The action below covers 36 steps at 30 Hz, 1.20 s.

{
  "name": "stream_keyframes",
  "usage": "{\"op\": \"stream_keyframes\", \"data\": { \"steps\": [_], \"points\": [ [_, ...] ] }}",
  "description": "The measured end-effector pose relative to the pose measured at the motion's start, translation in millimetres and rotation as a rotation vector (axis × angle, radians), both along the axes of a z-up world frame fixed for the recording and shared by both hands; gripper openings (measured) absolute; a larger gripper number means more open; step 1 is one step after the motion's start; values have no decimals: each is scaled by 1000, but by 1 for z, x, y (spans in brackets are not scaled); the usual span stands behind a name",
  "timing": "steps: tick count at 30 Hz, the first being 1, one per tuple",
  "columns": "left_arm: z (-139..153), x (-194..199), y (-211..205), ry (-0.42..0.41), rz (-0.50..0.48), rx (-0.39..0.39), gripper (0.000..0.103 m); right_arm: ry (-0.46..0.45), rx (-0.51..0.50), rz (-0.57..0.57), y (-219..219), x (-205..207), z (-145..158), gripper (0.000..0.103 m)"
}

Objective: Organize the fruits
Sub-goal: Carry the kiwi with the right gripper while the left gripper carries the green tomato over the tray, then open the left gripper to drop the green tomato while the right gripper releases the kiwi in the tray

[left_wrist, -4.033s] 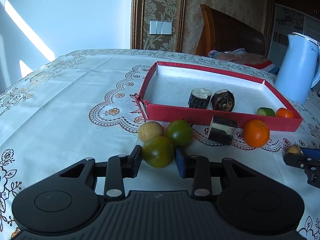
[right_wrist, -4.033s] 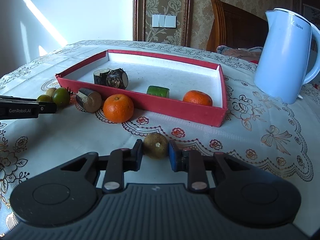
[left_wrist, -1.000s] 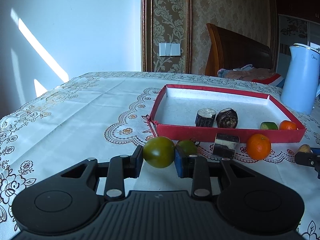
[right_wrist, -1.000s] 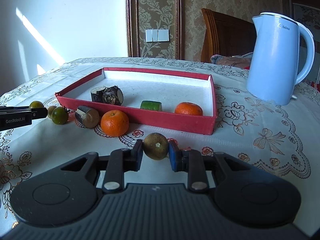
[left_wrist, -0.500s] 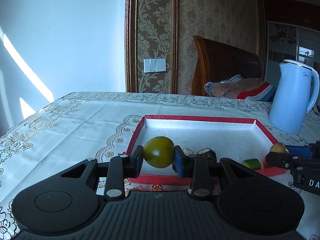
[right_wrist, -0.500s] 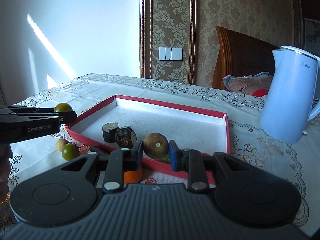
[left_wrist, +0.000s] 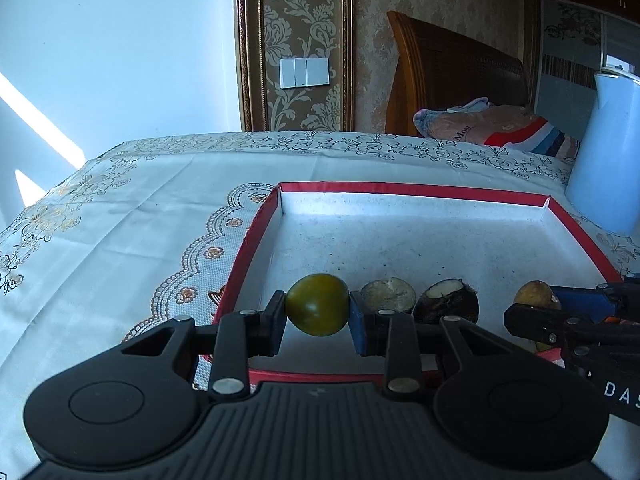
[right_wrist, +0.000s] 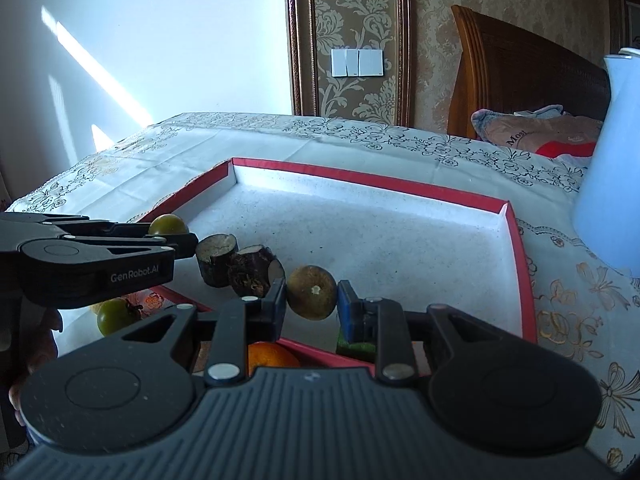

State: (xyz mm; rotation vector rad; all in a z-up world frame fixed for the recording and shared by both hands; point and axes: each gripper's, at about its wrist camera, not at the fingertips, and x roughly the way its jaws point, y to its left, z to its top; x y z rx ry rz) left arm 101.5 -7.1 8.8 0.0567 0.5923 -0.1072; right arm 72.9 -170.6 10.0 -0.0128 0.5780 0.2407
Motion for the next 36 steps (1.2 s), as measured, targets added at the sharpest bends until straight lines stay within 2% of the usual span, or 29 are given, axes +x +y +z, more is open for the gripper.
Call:
{"op": "stream_keyframes", "data": {
  "steps": [12, 30, 36],
  "points": [
    [-12, 6, -3, 20, 9, 24, 32, -26, -16, -9, 3, 3, -5, 26],
    [-12, 4, 1, 19, 25, -5, 32, -72, -29, -11, 10, 2, -13, 26],
    [-11, 3, 5, 18, 38, -19, 33, -85, -21, -23, 8, -1, -12, 34]
  ]
}}
